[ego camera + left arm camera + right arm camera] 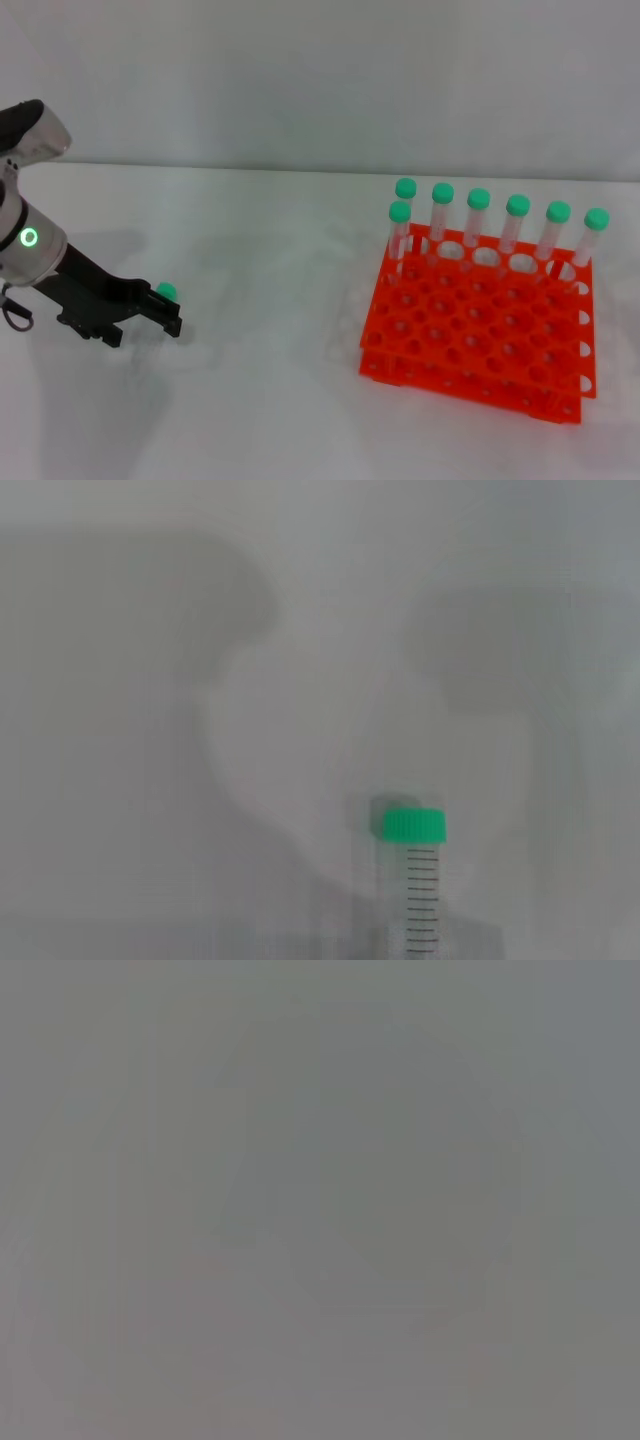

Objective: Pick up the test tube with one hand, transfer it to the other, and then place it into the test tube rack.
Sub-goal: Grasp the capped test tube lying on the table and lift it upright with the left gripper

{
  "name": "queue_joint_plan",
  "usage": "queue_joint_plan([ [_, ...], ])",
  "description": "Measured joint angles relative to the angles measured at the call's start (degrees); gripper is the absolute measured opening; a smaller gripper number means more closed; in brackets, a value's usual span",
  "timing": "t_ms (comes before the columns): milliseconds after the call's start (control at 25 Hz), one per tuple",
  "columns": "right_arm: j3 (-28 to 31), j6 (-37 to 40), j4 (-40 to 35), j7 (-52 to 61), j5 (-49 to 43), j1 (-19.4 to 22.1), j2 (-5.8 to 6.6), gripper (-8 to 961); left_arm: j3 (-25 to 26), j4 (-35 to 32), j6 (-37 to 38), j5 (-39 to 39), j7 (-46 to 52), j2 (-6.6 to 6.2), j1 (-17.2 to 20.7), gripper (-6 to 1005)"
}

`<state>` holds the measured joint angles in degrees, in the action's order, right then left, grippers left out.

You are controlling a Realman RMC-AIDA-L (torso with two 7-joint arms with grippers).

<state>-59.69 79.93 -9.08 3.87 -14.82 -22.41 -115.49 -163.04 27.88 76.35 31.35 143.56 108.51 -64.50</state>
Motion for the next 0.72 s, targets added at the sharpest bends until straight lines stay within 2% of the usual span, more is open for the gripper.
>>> queue_joint_plan([
  [360,0.02,-0.26,0.06,0.00,0.06,-0.07,0.00,860,0.00,-2.10,-0.88,0.48,1.86,0.71,-0.05,735],
  [720,0.02,-0.17,0.12,0.00,0.03,-0.09,0.01,860,0.00,-2.70,-1.38,1.75,2.84,1.53,-0.04,528],
])
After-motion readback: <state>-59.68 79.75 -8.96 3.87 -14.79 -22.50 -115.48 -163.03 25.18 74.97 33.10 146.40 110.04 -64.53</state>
